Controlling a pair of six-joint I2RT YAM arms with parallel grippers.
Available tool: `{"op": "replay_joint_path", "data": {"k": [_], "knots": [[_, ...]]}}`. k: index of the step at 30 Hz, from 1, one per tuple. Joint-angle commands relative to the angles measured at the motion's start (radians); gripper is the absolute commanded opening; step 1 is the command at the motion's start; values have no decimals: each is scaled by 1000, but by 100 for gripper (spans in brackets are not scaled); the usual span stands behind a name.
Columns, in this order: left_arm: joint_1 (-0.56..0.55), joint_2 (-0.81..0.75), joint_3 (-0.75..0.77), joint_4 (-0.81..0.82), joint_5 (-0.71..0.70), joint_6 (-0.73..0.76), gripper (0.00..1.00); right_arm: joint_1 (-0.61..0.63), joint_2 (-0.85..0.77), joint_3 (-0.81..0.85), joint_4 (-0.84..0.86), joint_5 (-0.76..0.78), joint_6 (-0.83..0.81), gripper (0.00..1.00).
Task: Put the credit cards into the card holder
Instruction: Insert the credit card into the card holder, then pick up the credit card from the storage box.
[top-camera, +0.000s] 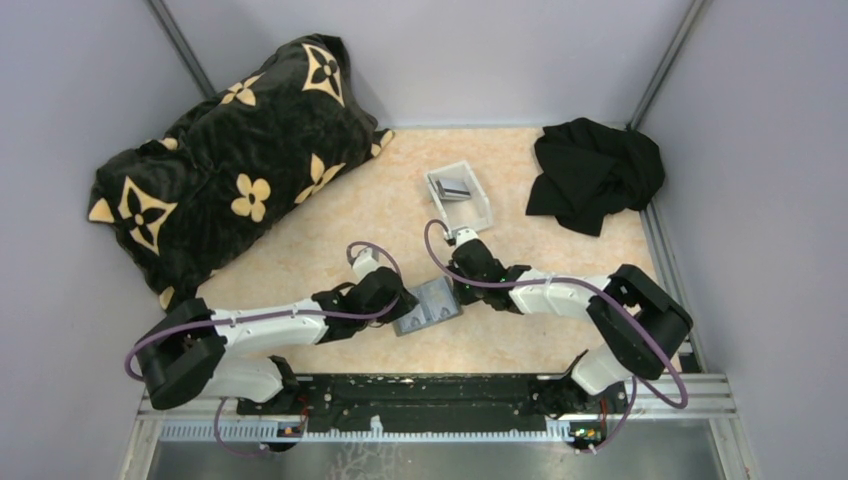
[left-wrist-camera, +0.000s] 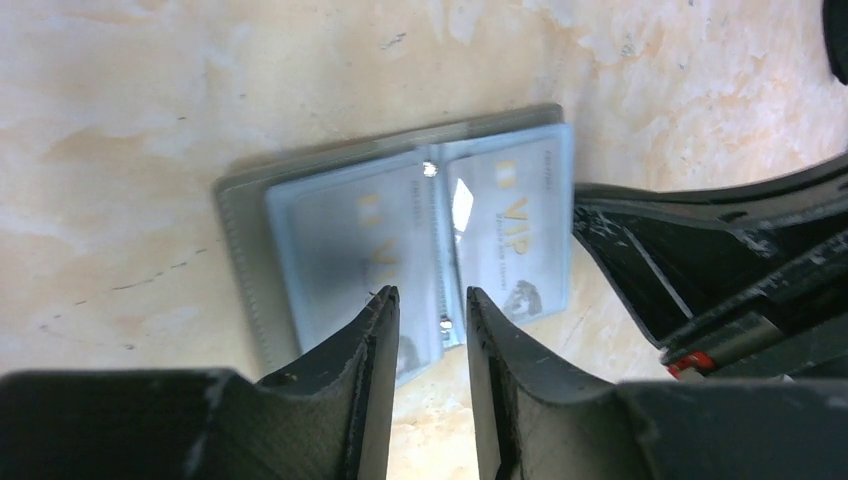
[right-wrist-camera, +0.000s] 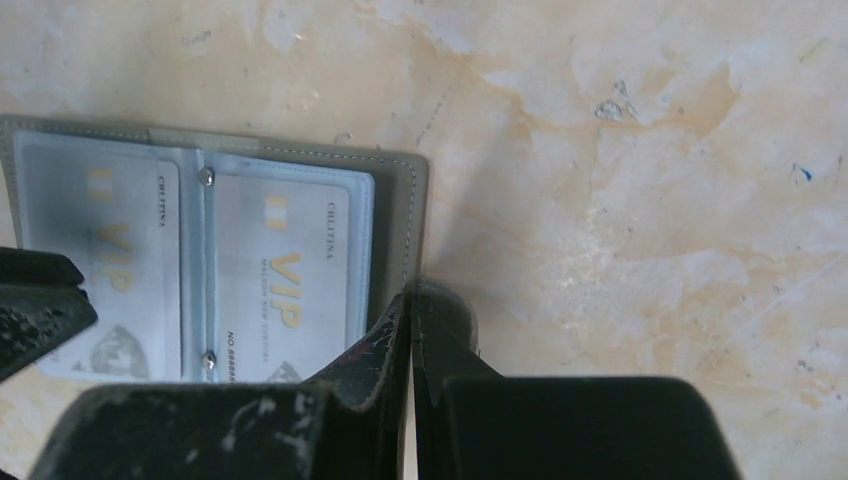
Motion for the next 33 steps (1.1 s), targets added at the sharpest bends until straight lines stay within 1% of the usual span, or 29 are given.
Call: {"op": "replay_joint_path", "data": {"k": [1, 7, 12, 17, 20, 26, 33], "knots": [[-3, -17, -25, -72, -32, 6, 35, 10, -53, 44, -151, 23, -11, 4], [-3, -7, -45, -93, -24, 3, 18, 8, -94, 159, -227, 62, -37, 12], [-3, 13, -45, -95, -32, 7, 9, -15, -100, 281, -280, 76, -76, 18], [-2, 25, -28, -101, -39, 31, 8, -100, -60, 393, -291, 61, -112, 27], [-2, 26, -13, -103, -43, 58, 8, -154, -19, 459, -271, 41, -130, 34], [-2, 22, 12, -110, -54, 110, 8, -242, 137, 629, -263, -23, -156, 46], [-2, 12, 30, -131, -70, 150, 8, -325, 337, 822, -274, -104, -168, 47]]}}
